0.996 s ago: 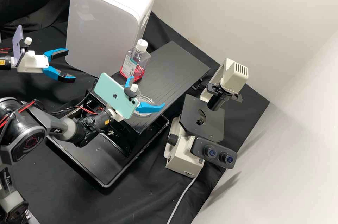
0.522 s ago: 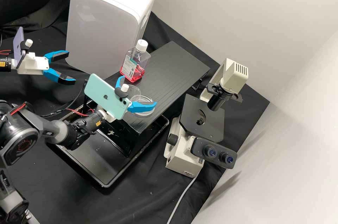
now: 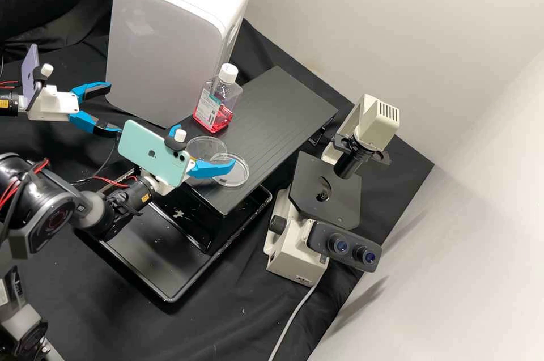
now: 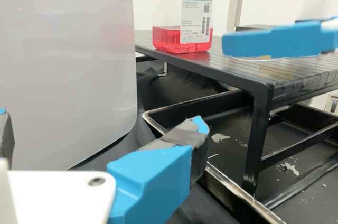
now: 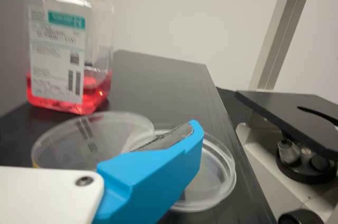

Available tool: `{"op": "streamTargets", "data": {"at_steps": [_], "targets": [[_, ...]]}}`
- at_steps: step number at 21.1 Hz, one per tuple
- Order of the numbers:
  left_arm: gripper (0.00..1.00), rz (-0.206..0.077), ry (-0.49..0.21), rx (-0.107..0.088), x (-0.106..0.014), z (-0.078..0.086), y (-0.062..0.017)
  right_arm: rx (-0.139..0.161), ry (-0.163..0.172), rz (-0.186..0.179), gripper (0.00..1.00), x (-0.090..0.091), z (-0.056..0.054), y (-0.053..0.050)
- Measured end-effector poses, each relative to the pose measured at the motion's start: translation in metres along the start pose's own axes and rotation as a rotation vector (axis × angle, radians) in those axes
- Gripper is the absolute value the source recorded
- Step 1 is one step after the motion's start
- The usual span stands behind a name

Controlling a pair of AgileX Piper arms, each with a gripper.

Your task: Place the lid on the petri dish

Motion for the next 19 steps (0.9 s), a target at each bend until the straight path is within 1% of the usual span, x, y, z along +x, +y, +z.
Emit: {"op": "streamTargets", "data": {"at_steps": [1, 3, 4, 5, 12, 13, 19], "targets": [[1.00, 0.000, 0.000, 0.000, 0.0000, 0.0000, 0.0000, 0.000, -0.013, -0.002, 1.00, 0.0008, 0.0024, -0.0019], [1.00, 0.000, 0.000, 0.000, 0.0000, 0.0000, 0.0000, -0.011, -0.006, 0.009, 1.00, 0.0016, 0.0033, -0.0029], [1.00, 0.000, 0.000, 0.000, 0.0000, 0.0000, 0.0000, -0.010, -0.010, 0.012, 1.00, 0.0020, 0.0043, -0.0035], [1.00, 0.000, 0.000, 0.000, 0.0000, 0.0000, 0.0000, -0.010, -0.006, 0.017, 1.00, 0.0022, 0.0043, -0.0035], [1.00, 0.000, 0.000, 0.000, 0.0000, 0.0000, 0.0000, -0.011, -0.007, 0.019, 1.00, 0.0027, 0.0044, -0.0034], [1.00, -0.001, -0.002, 0.000, 0.0000, 0.0005, -0.0001, -0.011, -0.007, 0.019, 0.00, 0.0027, 0.0044, -0.0034], [1.00, -0.001, -0.002, 0.000, 0.0000, 0.0005, -0.0001, -0.009, -0.018, 0.027, 0.00, 0.0028, 0.0070, -0.0014]]}}
